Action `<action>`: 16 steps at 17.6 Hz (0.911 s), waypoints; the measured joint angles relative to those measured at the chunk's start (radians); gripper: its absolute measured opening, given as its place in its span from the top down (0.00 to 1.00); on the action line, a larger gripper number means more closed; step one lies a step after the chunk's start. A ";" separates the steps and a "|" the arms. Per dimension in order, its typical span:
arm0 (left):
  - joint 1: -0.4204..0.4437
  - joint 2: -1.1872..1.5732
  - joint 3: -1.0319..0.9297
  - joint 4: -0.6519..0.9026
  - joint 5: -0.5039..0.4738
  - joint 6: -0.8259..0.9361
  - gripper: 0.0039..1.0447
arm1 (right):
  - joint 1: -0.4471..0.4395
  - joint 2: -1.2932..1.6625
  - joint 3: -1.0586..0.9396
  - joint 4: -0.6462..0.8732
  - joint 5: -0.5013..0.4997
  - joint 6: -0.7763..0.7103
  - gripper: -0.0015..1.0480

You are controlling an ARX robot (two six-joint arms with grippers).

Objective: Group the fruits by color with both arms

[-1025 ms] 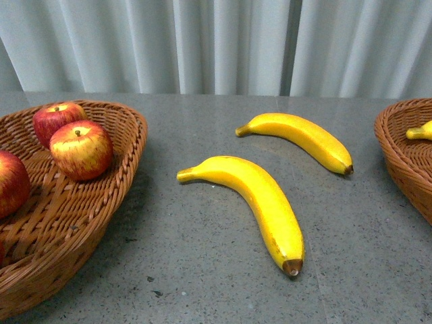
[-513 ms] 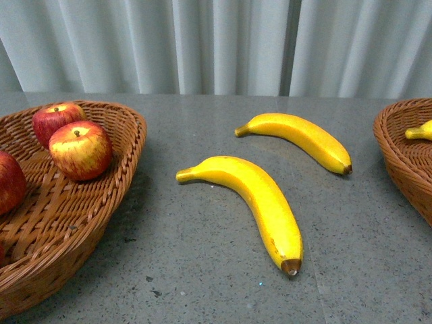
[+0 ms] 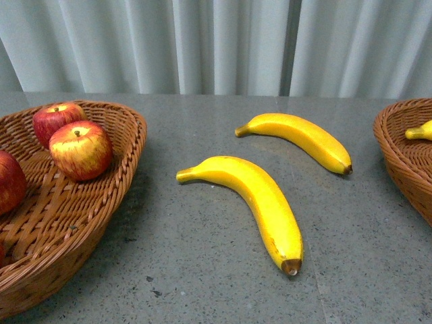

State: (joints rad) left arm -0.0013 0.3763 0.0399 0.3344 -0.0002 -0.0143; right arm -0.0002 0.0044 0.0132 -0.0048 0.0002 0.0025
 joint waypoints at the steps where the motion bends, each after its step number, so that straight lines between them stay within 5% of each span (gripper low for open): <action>1: 0.000 -0.007 -0.008 0.011 0.000 0.000 0.99 | 0.000 0.000 0.000 0.000 0.000 0.000 0.06; 16: 0.000 -0.366 -0.025 -0.343 0.000 0.001 0.99 | 0.000 0.000 0.000 0.001 0.000 0.000 0.06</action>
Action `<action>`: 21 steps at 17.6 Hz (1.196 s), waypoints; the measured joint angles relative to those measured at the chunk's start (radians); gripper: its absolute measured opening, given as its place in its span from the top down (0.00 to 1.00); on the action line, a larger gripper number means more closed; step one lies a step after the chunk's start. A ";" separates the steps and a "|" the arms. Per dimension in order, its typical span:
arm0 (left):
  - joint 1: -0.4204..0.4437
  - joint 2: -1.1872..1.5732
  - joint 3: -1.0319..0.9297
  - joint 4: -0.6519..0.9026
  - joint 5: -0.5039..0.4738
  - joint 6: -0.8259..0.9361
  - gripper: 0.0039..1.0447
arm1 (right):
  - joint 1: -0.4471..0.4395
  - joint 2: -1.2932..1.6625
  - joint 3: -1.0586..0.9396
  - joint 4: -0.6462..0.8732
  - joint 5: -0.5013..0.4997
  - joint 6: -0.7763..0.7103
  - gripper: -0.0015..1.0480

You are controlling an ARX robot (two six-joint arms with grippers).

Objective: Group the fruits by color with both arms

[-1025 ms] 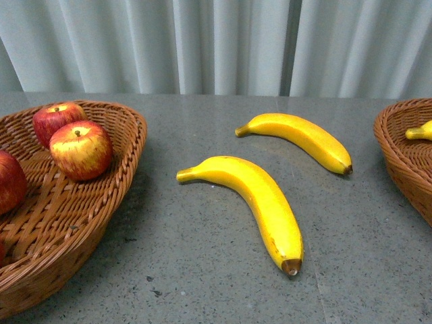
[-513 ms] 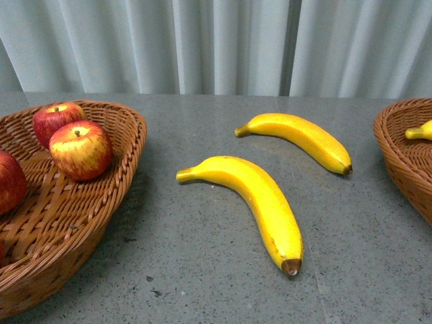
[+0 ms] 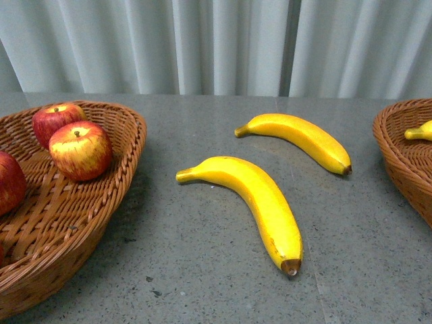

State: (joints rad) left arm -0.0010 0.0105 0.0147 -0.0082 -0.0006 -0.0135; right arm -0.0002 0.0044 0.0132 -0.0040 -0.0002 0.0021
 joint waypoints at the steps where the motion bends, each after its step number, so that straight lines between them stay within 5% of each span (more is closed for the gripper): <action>1: 0.000 0.000 0.000 0.008 0.000 0.000 0.99 | 0.000 0.000 0.000 -0.002 0.000 0.000 0.06; 4: 0.000 0.000 0.000 0.003 0.000 -0.001 0.98 | 0.000 0.000 0.000 0.000 0.000 0.000 0.06; 7: 0.000 0.000 0.000 0.004 0.000 0.000 0.63 | 0.000 0.000 0.000 0.000 0.000 0.000 0.06; 11: 0.000 0.000 0.000 0.004 0.000 0.000 0.47 | 0.000 0.000 0.000 0.000 0.000 0.000 0.06; 15: 0.000 0.000 0.000 0.004 0.000 0.001 0.04 | 0.000 0.000 0.000 0.000 0.000 0.000 0.06; 21: 0.000 0.000 0.000 0.004 0.000 0.002 0.06 | 0.000 0.000 0.000 0.000 0.000 0.000 0.06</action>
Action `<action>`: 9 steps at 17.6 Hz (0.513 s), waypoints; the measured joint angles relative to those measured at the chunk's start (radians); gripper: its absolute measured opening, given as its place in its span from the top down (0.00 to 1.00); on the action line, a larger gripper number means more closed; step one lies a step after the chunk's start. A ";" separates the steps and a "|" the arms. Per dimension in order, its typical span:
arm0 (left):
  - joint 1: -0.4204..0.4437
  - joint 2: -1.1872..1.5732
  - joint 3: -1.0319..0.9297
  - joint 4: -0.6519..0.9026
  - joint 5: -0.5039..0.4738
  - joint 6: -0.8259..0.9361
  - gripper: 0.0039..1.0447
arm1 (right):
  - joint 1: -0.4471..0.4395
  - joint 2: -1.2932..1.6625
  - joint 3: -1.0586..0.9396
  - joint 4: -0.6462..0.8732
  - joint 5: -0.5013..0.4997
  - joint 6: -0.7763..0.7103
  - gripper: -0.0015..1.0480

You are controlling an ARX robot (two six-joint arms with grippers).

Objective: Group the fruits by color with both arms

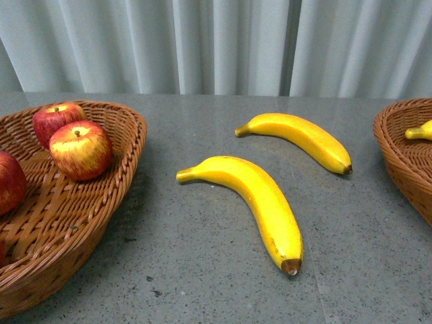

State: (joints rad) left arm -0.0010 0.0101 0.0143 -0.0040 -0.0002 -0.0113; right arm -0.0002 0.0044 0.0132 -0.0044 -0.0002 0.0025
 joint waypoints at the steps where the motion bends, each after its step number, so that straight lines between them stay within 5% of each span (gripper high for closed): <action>1: 0.000 0.000 0.000 0.000 0.000 0.000 0.06 | 0.000 0.000 0.000 0.000 0.000 0.000 0.06; 4: 0.000 0.000 0.000 0.000 0.000 0.000 0.06 | -0.033 0.224 0.031 0.209 -0.164 0.135 0.06; 7: 0.000 0.000 0.000 0.000 0.000 0.000 0.06 | 0.070 0.655 0.202 0.571 -0.128 0.152 0.06; 9: 0.000 0.000 0.000 0.000 0.000 0.000 0.06 | 0.198 0.958 0.399 0.655 -0.074 0.155 0.06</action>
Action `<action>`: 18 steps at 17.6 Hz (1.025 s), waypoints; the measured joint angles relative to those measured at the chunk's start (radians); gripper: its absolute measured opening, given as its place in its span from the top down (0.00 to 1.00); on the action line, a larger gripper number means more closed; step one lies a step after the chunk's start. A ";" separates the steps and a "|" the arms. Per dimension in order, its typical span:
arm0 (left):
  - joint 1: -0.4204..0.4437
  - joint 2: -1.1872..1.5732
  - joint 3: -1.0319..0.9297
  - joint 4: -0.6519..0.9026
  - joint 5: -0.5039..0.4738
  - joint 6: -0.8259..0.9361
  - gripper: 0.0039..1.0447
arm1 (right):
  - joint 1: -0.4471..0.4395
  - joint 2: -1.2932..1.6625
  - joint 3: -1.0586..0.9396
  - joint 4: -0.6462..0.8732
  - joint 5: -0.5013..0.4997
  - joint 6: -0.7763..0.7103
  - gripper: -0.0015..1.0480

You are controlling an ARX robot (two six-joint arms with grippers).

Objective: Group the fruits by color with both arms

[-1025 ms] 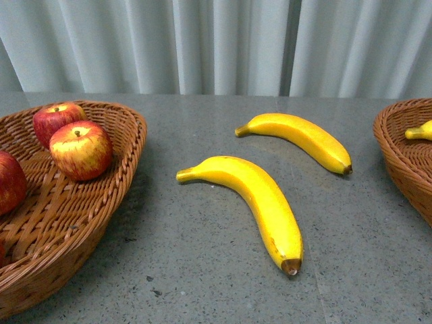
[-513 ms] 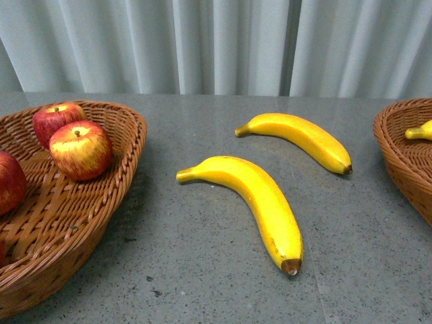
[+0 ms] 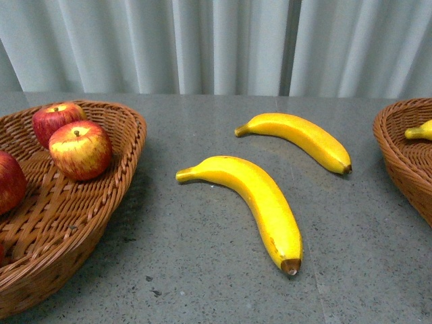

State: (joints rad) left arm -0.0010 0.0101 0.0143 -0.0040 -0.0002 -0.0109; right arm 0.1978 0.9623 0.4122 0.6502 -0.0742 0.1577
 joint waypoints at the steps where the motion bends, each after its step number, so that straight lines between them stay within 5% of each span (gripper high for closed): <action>1: 0.000 0.000 0.000 0.000 0.000 0.000 0.06 | 0.069 0.130 0.099 -0.015 0.018 0.002 0.06; 3: 0.000 0.000 0.000 0.000 0.000 0.000 0.06 | 0.190 0.328 0.293 -0.093 0.056 -0.003 0.06; 4: 0.000 0.000 0.000 0.000 0.000 0.000 0.06 | 0.349 0.532 0.518 -0.246 0.091 -0.068 0.06; 6: 0.000 0.000 0.000 0.000 0.000 0.000 0.06 | 0.409 0.606 0.561 -0.341 0.105 -0.127 0.06; 18: 0.000 0.000 0.000 0.000 0.000 0.000 0.06 | 0.369 0.832 0.632 -0.589 0.175 -0.200 0.06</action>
State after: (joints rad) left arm -0.0010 0.0101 0.0147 -0.0044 -0.0006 -0.0109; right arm 0.5671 1.7943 1.0443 0.0616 0.1013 -0.0425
